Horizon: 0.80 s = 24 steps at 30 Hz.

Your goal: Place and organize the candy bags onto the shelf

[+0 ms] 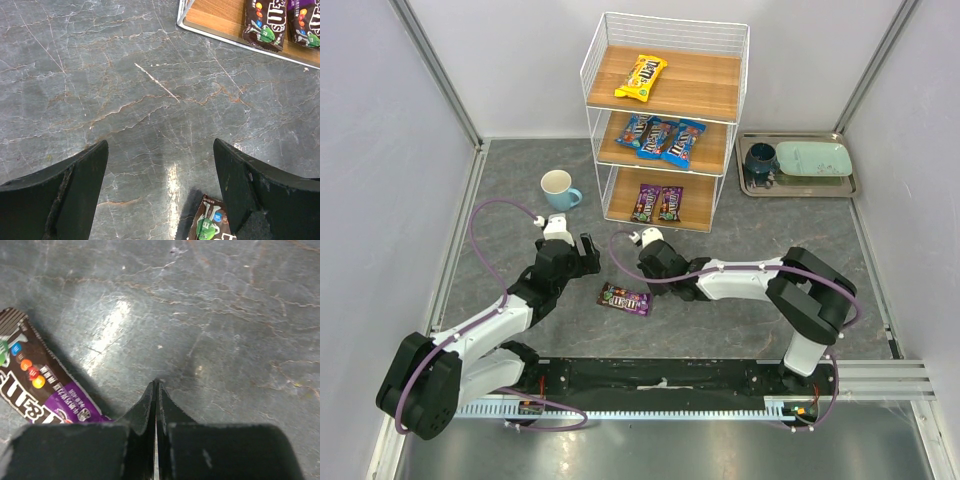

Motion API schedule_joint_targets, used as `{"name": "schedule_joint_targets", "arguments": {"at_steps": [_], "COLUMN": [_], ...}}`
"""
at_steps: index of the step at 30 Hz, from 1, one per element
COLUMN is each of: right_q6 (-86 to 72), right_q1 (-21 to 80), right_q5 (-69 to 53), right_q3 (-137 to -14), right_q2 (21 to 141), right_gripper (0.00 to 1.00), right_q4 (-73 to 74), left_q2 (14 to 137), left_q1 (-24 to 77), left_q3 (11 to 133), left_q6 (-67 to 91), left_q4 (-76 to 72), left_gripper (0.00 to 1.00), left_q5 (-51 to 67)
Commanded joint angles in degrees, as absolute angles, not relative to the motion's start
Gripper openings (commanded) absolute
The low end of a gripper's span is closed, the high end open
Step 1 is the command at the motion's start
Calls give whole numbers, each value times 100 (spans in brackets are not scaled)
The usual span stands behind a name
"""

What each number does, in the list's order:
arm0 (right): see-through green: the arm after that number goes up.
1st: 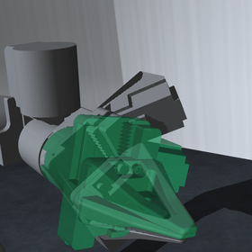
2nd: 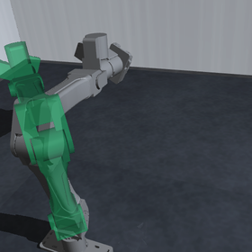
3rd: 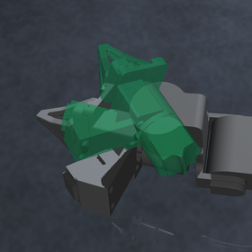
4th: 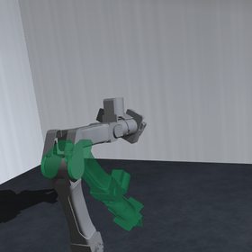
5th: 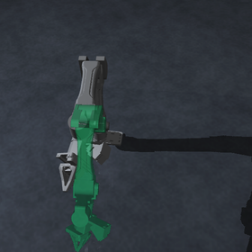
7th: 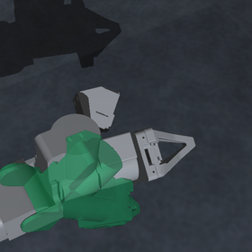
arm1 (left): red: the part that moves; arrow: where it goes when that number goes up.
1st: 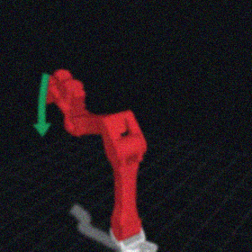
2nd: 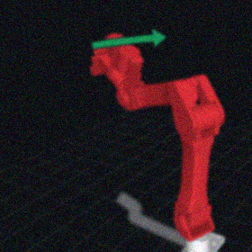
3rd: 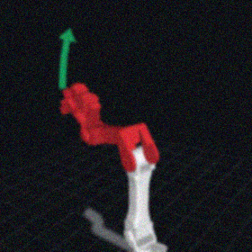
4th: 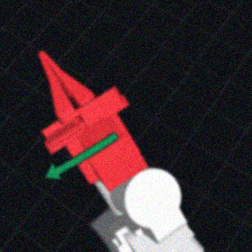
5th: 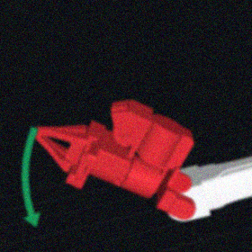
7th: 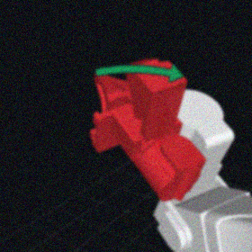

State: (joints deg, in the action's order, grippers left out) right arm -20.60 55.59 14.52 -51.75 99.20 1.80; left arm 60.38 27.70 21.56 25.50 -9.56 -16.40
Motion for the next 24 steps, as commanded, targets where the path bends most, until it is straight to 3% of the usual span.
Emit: {"name": "schedule_joint_targets", "arguments": {"at_steps": [1,17,24], "right_q6": [-1776,-2127,-2215], "right_q1": [5555,5765,6108], "right_q5": [748,-527,-597], "right_q3": [-5458,-4579,-4719], "right_q2": [9984,9062,9272], "right_gripper": [0,0,0], "right_q4": [70,44,-202], "left_q2": [6047,6091,6082], "left_q1": [2742,2733,2733], "left_q3": [2145,2153,2153], "left_q6": [2646,2654,2646], "left_q4": [-1204,-1230,-1230], "left_gripper": [92,92,92], "left_q5": [-1696,-1652,-1670]}}
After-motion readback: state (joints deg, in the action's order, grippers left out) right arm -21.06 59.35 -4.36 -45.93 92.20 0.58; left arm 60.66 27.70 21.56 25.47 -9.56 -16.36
